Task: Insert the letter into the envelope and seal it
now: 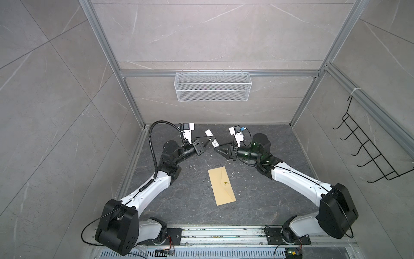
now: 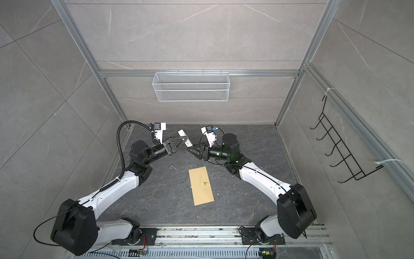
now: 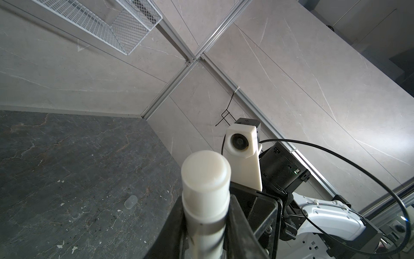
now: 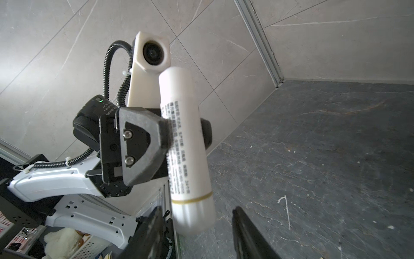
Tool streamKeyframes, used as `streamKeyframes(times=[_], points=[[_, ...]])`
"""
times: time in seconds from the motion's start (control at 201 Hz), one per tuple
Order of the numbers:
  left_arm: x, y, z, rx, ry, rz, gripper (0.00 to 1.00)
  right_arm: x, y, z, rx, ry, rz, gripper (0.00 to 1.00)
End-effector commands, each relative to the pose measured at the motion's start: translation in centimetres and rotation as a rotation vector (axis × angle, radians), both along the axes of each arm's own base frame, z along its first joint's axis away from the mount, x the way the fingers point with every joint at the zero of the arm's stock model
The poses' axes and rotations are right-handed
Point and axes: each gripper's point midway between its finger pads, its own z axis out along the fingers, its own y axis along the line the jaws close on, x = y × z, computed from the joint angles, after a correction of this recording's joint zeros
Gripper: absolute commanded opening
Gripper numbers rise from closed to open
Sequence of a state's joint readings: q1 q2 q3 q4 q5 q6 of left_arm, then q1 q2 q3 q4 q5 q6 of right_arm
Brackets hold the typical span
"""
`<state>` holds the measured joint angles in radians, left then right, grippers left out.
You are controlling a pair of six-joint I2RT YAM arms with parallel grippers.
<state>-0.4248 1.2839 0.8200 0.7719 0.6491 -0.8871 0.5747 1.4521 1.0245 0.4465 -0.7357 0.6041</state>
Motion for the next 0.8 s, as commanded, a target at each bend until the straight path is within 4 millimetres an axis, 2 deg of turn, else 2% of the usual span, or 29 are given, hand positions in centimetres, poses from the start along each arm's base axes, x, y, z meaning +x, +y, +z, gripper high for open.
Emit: streamKeyframes(times=[0.0, 0.139, 0.369, 0.583, 0.792], points=[[-0.6, 0.1, 2.2, -0.038, -0.082, -0.018, 0.0, 0.1, 0.4, 2.1, 0.05, -0.042, 0.022, 0.45], [-0.6, 0.1, 2.0, -0.037, -0.073, -0.019, 0.0, 0.3, 0.6, 2.1, 0.057, -0.035, 0.029, 0.37], [-0.5, 0.1, 1.8, -0.033, -0.067, -0.017, 0.0, 0.4, 0.7, 2.1, 0.057, -0.03, 0.027, 0.16], [-0.2, 0.1, 1.0, -0.007, -0.058, -0.004, 0.0, 0.8, 0.2, 1.9, 0.014, -0.041, -0.025, 0.08], [0.3, 0.4, -0.5, 0.075, -0.048, 0.052, 0.0, 1.5, -0.6, 1.4, -0.131, -0.095, -0.158, 0.0]])
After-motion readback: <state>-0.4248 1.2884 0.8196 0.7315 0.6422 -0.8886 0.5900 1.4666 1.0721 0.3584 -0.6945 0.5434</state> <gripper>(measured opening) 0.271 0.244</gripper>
